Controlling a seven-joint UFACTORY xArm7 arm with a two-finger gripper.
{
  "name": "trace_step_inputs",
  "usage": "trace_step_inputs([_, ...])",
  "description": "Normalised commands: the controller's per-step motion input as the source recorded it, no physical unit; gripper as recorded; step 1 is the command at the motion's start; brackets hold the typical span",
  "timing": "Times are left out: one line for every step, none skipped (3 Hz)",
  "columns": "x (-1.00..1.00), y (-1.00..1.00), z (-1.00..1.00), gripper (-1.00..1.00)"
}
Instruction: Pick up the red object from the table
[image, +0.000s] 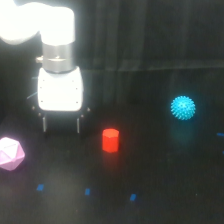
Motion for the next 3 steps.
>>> trace_step_inputs([1.0, 0.18, -0.11, 0.07])
trace_step_inputs([0.75, 0.33, -0.85, 0.01])
trace_step_inputs([0.75, -0.88, -0.06, 1.0])
